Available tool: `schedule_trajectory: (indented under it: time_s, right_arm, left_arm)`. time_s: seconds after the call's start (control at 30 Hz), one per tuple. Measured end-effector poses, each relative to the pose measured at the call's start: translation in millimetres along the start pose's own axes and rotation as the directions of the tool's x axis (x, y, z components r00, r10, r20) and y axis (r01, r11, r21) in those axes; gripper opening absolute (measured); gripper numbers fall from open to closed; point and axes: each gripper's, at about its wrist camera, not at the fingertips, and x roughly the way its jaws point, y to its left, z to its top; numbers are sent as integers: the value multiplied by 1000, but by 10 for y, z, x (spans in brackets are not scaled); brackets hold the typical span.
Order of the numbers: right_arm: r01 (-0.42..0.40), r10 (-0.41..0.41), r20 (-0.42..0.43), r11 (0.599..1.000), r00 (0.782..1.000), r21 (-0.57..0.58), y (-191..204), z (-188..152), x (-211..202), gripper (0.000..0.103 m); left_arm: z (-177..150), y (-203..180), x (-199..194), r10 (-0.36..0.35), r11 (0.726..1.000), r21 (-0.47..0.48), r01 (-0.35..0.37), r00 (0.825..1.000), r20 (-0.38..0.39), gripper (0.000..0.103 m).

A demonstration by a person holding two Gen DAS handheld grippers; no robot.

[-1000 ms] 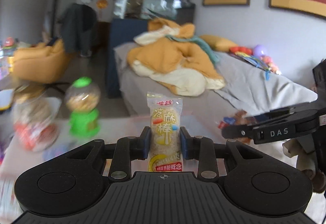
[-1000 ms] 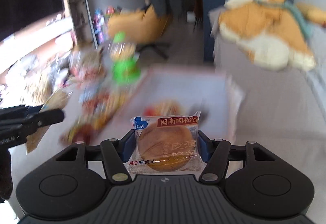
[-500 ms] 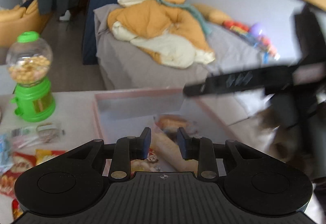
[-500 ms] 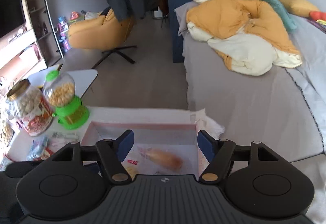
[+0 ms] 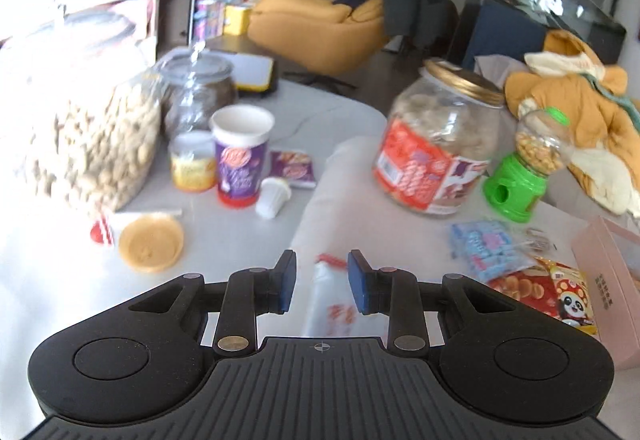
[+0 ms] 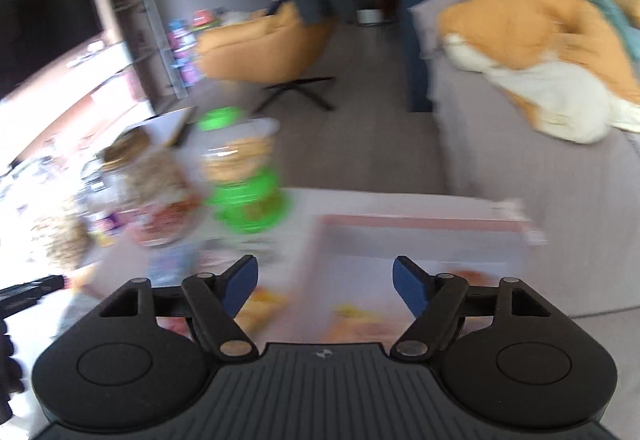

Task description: Organize snacks

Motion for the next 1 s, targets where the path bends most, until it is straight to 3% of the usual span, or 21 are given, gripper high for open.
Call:
schedule_trajectory:
  time_s: [0.1,0.23,0.33,0.43,0.6,0.67,0.73,0.83,0.93,1.0]
  right_arm:
    - [-68,65,-45,995,997,-73,461,-65,189,76]
    - [-127,118,-110,989,987,-79,797,-94,445,76]
    - [-93,84,-106,992,991,-80,928,-37,619,76]
    - [-36,23,-125,993,992,-110,1050,10,863,77]
    - [-22,-7,-205,991,979,-134,1311,-31,1396,77]
    - [-8,-27,-235,989,972,-149,1438,-71,1607,79]
    - [47,-91,-210,978,973,-204,1549,-111,1727,79]
    - [49,-97,-198,971,975,-233,1580,-149,1676,65]
    - [14,-60,-216,978,975,-210,1509,-179,1435,40]
    - [-13,-37,-227,976,973,-217,1471,-222,1254,35]
  left_arm:
    - [-83,-36,20,-67,997,27,67,998,8,32]
    - [-291,-276,38,-139,972,183,146,989,-53,34]
    - [-481,-497,13,-151,942,301,152,988,-24,36]
    - [-555,-614,8,-179,927,332,176,984,-25,37]
    - [-565,-558,-39,-237,923,297,243,970,-57,37]
    - [-544,-456,-90,-253,933,254,256,966,-45,37]
    - [-505,-298,-137,-235,954,192,231,972,-4,37]
    - [-445,-25,-112,-185,980,78,181,982,40,37]
    - [-428,144,0,-193,981,-14,194,981,21,37]
    - [-439,166,74,-213,976,-48,212,977,-11,37]
